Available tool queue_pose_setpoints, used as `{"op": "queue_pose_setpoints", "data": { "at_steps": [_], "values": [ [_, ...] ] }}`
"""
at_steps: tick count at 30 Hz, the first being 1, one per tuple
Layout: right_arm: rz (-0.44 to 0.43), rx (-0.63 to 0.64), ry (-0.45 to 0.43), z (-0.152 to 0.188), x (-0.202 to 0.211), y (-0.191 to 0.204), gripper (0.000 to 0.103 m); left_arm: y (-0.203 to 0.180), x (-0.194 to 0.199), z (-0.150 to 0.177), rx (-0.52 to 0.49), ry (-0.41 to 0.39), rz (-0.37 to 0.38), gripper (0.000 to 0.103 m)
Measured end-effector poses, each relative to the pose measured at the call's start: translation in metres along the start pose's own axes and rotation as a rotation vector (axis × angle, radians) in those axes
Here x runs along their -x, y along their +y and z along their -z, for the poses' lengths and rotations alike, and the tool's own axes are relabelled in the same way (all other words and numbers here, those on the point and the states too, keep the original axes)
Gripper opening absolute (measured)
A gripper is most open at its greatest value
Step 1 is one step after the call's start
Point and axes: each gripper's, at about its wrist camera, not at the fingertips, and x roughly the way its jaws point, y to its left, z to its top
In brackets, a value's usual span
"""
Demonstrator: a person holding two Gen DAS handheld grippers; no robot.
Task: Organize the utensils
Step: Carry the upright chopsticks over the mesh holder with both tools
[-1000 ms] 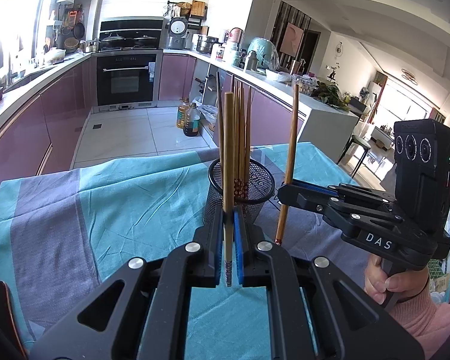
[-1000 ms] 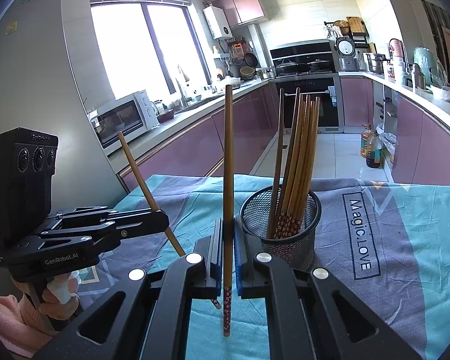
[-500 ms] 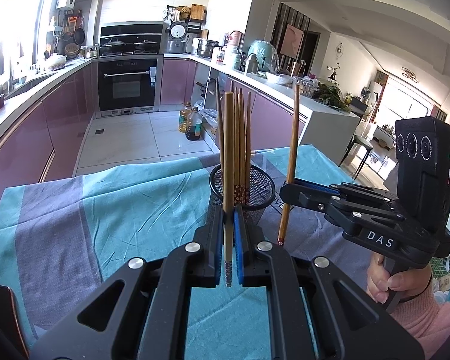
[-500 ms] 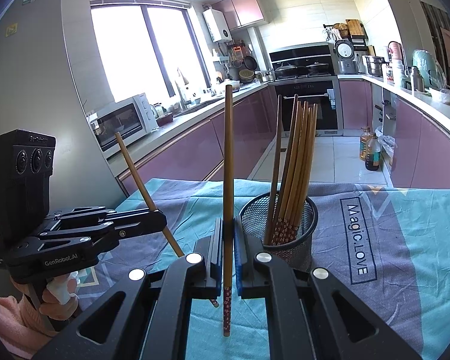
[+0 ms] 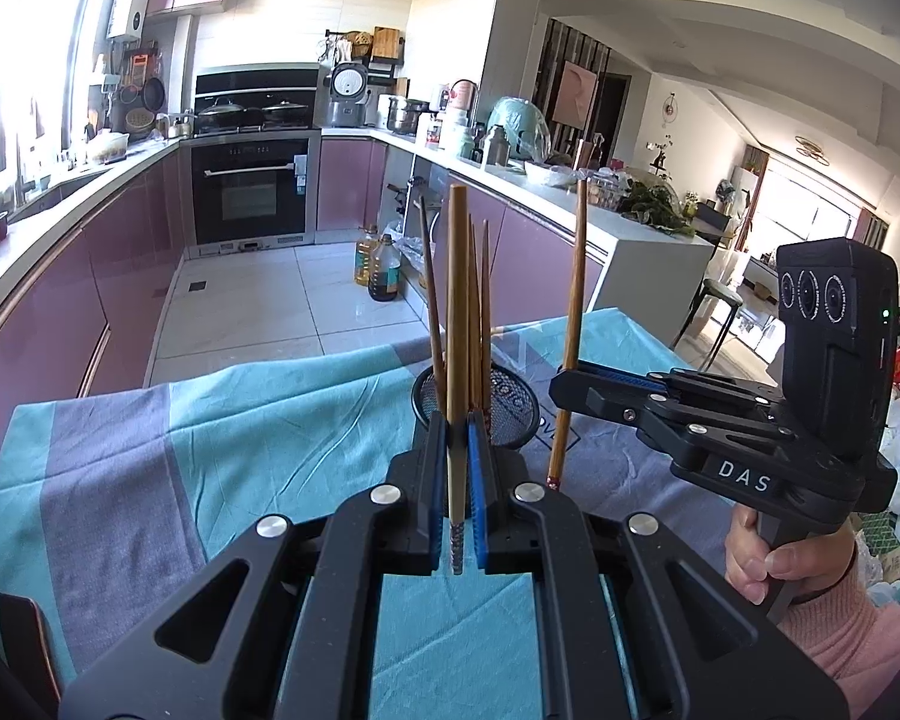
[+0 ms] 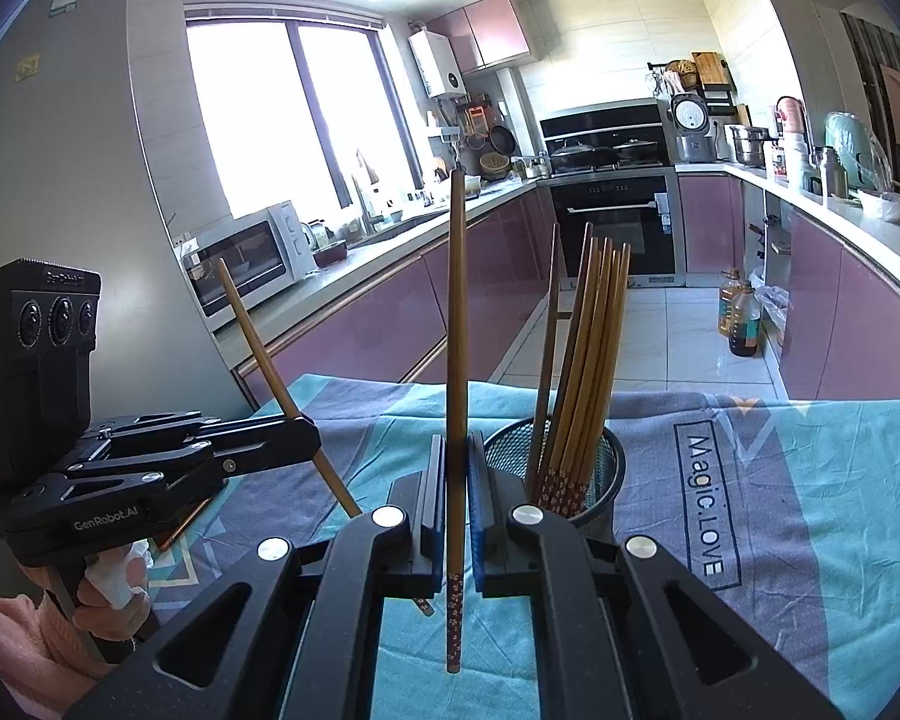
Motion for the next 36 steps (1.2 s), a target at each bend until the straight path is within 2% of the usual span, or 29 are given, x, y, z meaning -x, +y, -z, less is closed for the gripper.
{"op": "queue_pose_setpoints", "data": {
  "at_steps": [36],
  "values": [
    [0.011, 0.006, -0.052, -0.023, 0.007, -0.005, 0.006, 0.000, 0.009, -0.020, 0.001, -0.040, 0.039, 0.008]
  ]
}}
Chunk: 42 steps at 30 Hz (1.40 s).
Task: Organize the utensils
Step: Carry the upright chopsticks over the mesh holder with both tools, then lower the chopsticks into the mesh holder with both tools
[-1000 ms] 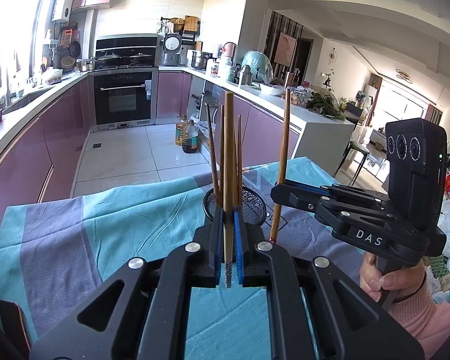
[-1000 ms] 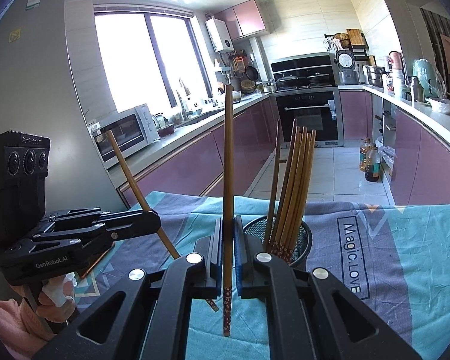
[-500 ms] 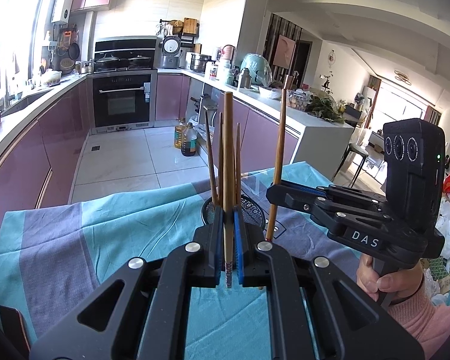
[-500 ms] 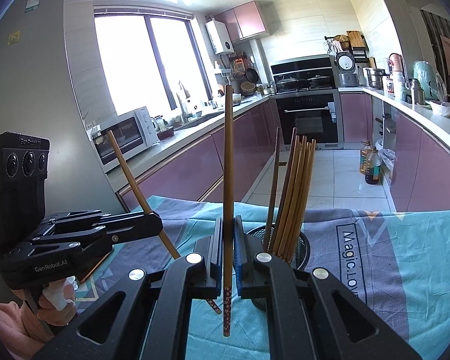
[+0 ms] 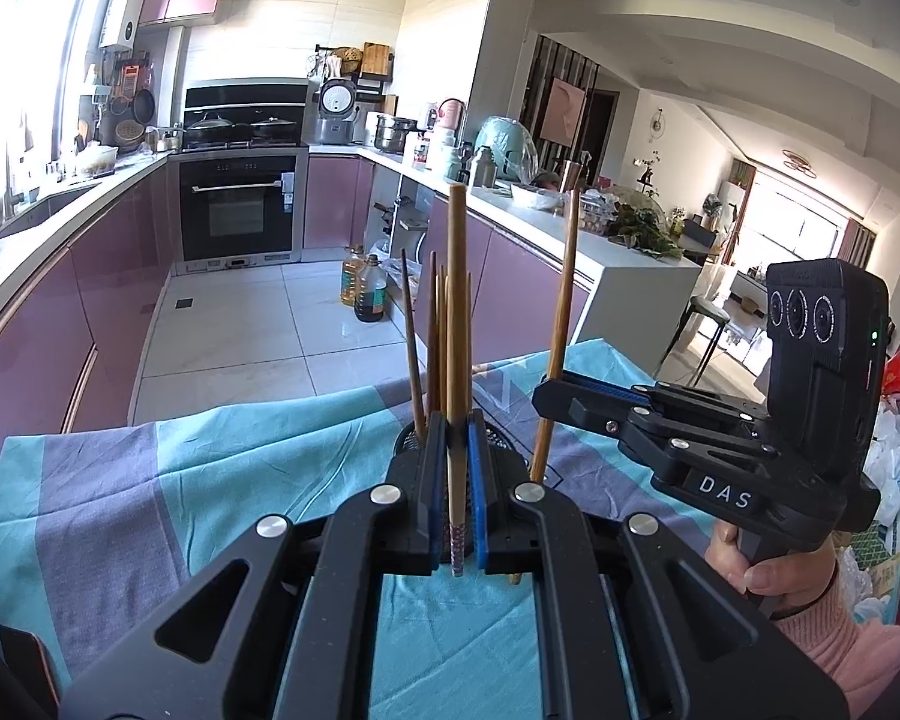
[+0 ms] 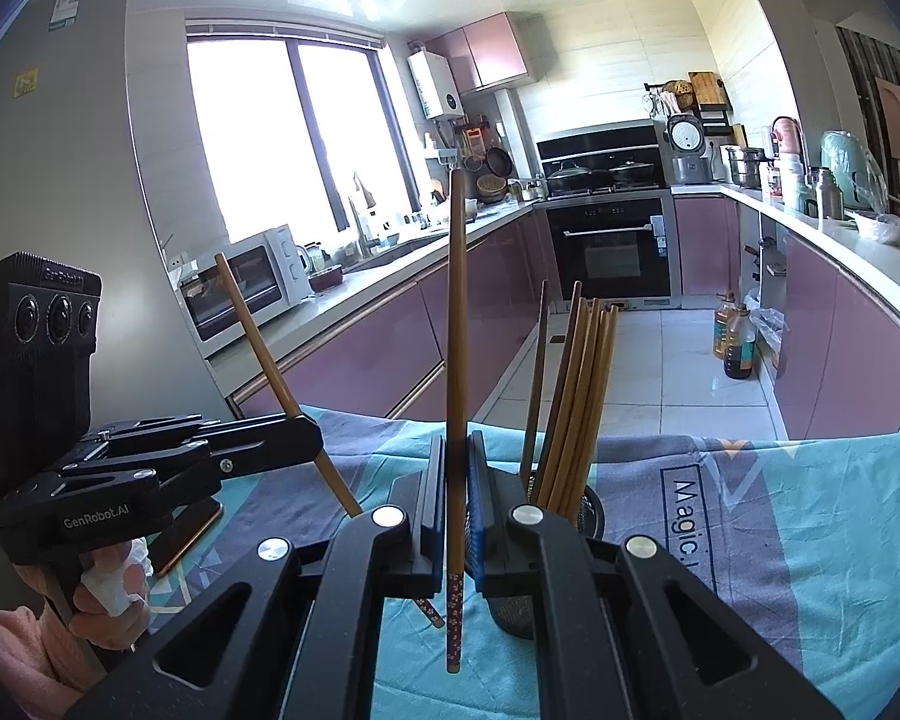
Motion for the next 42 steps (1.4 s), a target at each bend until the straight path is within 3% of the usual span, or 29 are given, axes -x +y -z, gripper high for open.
{"op": "queue_pose_setpoints", "data": {
  "at_steps": [27, 42],
  "values": [
    [0.024, 0.001, -0.080, -0.031, -0.002, -0.004, 0.006, -0.010, 0.020, -0.011, -0.028, -0.106, -0.014, 0.008],
    [0.075, -0.019, -0.054, -0.025, -0.027, -0.008, 0.006, -0.027, 0.009, 0.004, -0.050, -0.050, -0.033, 0.008]
  ]
}}
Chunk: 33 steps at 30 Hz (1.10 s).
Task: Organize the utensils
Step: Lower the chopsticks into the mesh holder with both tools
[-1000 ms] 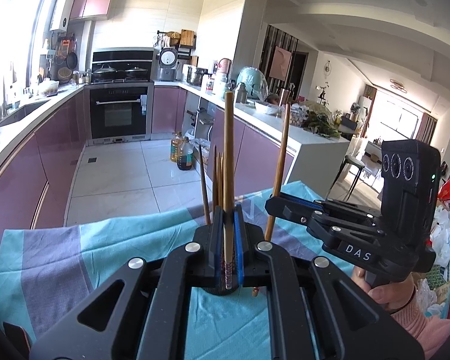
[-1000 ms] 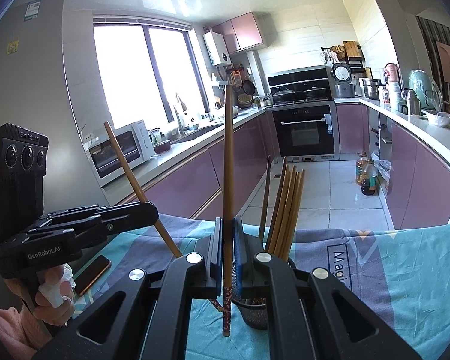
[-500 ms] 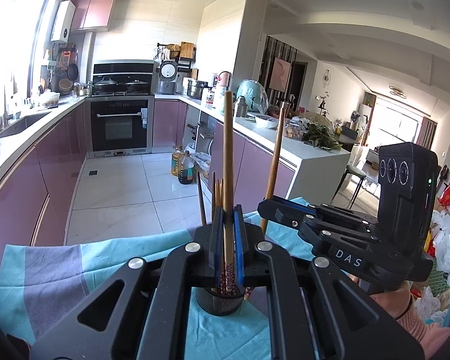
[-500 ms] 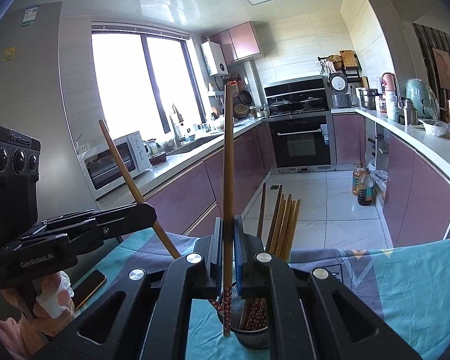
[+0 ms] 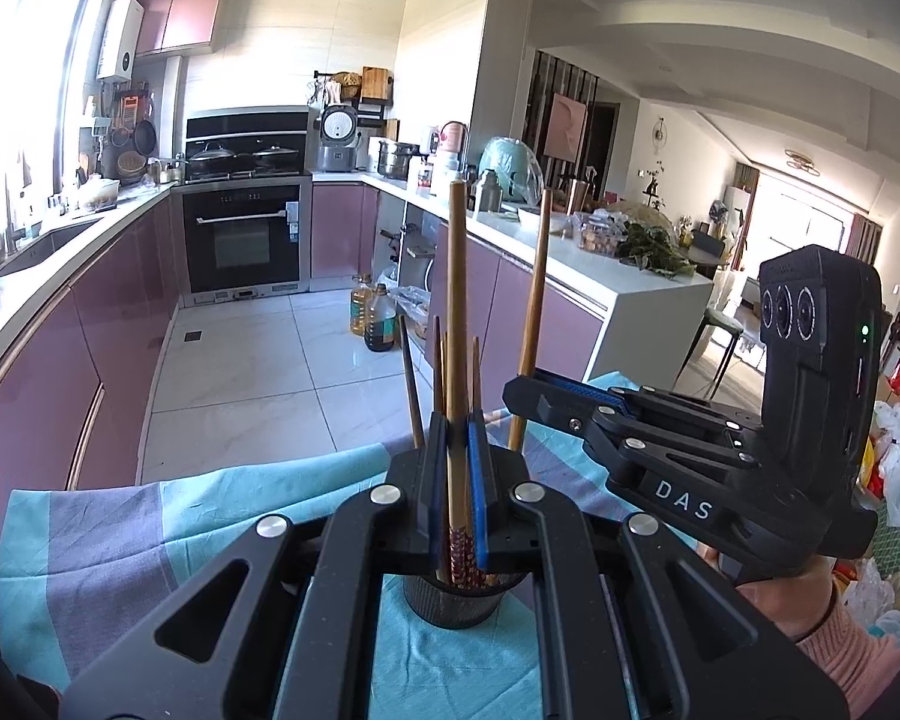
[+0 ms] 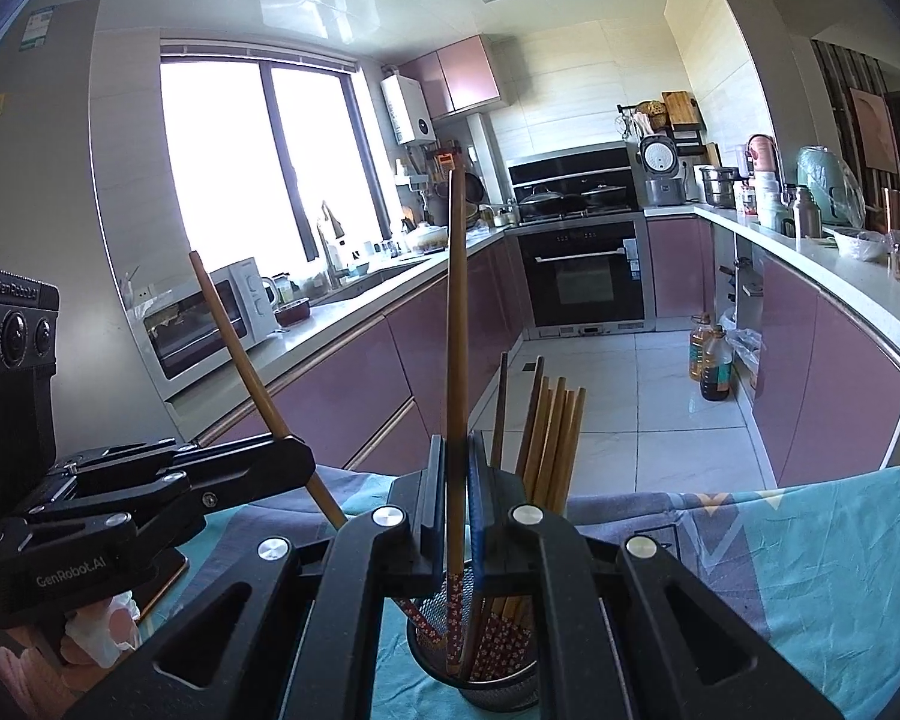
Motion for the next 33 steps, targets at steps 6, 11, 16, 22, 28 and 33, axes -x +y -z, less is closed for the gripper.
{"op": "queue_pose_setpoints", "data": {
  "at_steps": [6, 11, 16, 22, 28, 33],
  "values": [
    [0.010, -0.004, 0.014, 0.003, -0.008, -0.002, 0.006, -0.005, 0.000, 0.001, -0.008, 0.028, -0.004, 0.008],
    [0.017, -0.001, 0.025, 0.006, -0.013, -0.002, 0.006, -0.003, 0.001, 0.000, -0.011, 0.046, -0.004, 0.007],
    [0.018, -0.002, 0.035, 0.012, -0.014, -0.003, 0.006, -0.001, 0.002, -0.002, -0.014, 0.057, -0.005, 0.008],
    [0.022, -0.012, 0.050, 0.018, -0.018, -0.006, 0.006, 0.005, -0.005, -0.007, -0.017, 0.080, -0.008, 0.008],
    [0.024, -0.018, 0.065, 0.022, -0.022, -0.009, 0.006, 0.011, -0.013, -0.010, -0.020, 0.107, -0.011, 0.007],
    [0.025, -0.020, 0.076, 0.026, -0.024, -0.011, 0.006, 0.017, -0.020, -0.011, -0.025, 0.130, -0.014, 0.008]
  ]
}}
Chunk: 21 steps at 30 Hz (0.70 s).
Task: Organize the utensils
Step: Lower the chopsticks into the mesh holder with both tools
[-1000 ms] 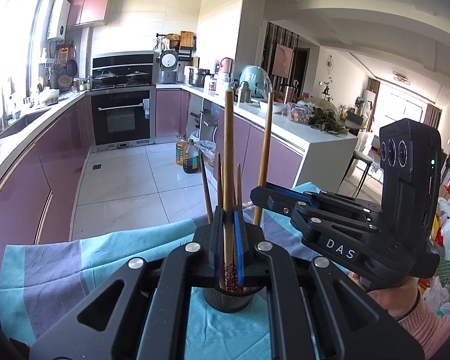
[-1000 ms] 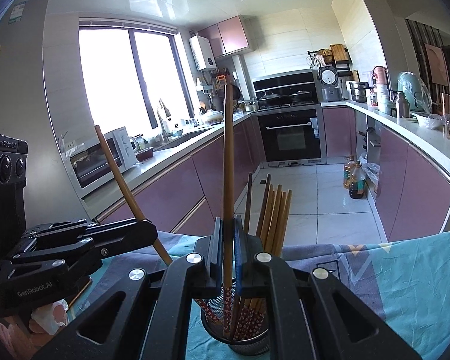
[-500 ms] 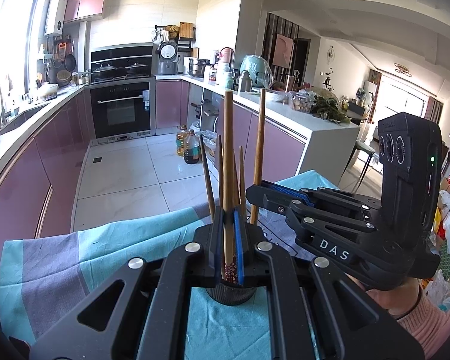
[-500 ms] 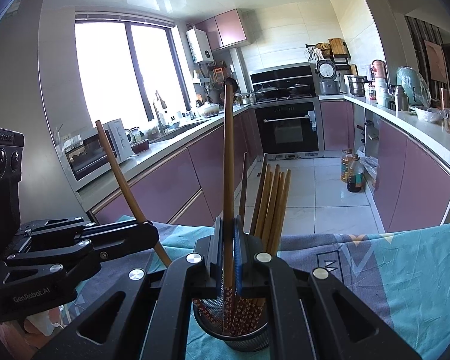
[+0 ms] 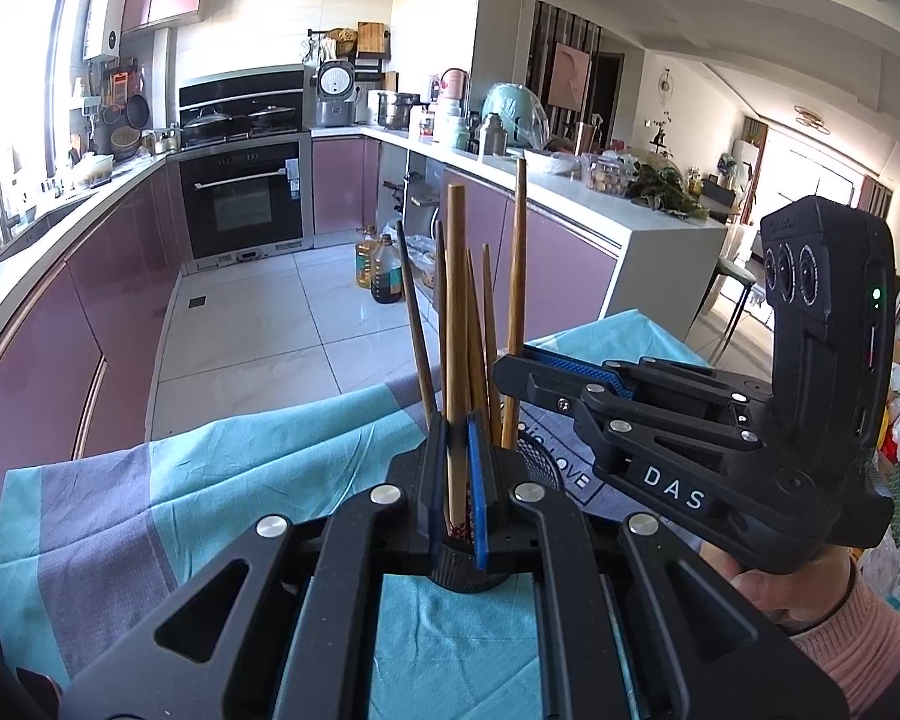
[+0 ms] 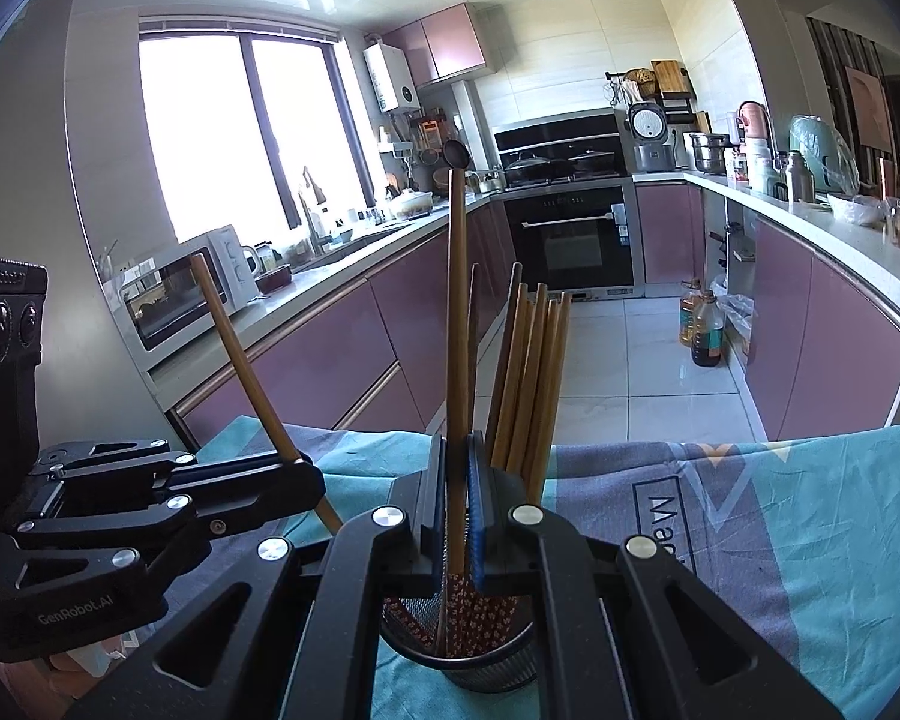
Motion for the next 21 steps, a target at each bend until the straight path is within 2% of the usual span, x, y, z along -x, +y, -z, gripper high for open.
{"op": "queue_pose_setpoints", "data": {
  "at_steps": [8, 21],
  "values": [
    [0.002, 0.002, 0.025, 0.005, -0.007, 0.000, 0.006, 0.004, -0.003, -0.006, -0.014, 0.010, -0.002, 0.008],
    [0.009, -0.006, 0.046, 0.006, -0.015, -0.002, 0.006, 0.013, -0.032, -0.016, -0.007, 0.047, -0.003, 0.008]
  ]
}}
